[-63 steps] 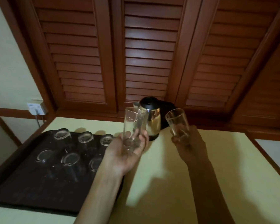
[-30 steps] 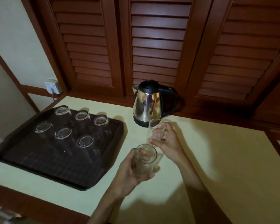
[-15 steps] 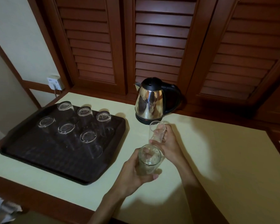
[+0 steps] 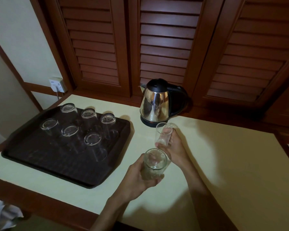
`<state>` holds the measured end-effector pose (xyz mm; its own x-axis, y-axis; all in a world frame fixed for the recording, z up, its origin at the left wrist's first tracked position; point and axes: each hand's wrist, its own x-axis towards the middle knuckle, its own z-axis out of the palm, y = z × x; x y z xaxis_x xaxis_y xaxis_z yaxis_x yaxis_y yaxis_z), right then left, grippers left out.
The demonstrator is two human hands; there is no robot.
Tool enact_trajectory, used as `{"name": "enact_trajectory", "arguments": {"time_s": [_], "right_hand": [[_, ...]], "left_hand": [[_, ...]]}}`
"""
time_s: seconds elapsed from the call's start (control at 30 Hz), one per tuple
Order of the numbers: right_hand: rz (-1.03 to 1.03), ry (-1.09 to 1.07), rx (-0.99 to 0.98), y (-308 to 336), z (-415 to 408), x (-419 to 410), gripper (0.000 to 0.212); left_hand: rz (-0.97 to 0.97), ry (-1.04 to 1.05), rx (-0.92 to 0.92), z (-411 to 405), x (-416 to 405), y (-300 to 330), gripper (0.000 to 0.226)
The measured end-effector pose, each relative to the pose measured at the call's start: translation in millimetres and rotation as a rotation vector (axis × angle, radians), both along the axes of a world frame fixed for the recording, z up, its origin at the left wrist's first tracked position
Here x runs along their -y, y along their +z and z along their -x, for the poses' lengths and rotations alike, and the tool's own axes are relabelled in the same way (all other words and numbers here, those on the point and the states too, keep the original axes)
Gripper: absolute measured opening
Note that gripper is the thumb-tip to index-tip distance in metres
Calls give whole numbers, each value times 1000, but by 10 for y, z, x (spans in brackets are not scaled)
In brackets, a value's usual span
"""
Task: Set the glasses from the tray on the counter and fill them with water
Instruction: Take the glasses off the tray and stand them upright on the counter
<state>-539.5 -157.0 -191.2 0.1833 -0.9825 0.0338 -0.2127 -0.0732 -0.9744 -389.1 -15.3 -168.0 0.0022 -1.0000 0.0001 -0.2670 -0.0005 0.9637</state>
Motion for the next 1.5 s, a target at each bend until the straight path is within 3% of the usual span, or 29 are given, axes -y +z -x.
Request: {"name": "enact_trajectory", "arguments": {"time_s": [0.1, 0.23, 0.33, 0.53, 0.73, 0.93, 1.27, 1.5], "right_hand": [[4, 1, -12, 26, 9, -20, 61], [82, -35, -41, 194, 38, -78, 95], [157, -71, -41, 446, 102, -146, 87], [308, -121, -105, 1060, 41, -348, 90], [451, -99, -157, 1458, -607, -572, 75], [414, -28, -271, 1660, -1495, -589, 78], [488, 133, -606, 1682, -3038, -186, 66], [325, 300, -811, 1431, -3699, 127, 61]], "left_hand": [[11, -5, 14, -6, -2, -4, 57], [-11, -18, 5, 3, -1, -2, 54], [-15, -29, 26, -10, 5, -7, 58], [69, -51, 92, -262, -90, 241, 91], [268, -19, 198, -986, -227, 977, 87], [461, 47, 410, -1900, -149, 1436, 62], [363, 291, 751, -3078, 338, 1334, 50], [114, 272, 822, -3364, 539, 1064, 59]]}}
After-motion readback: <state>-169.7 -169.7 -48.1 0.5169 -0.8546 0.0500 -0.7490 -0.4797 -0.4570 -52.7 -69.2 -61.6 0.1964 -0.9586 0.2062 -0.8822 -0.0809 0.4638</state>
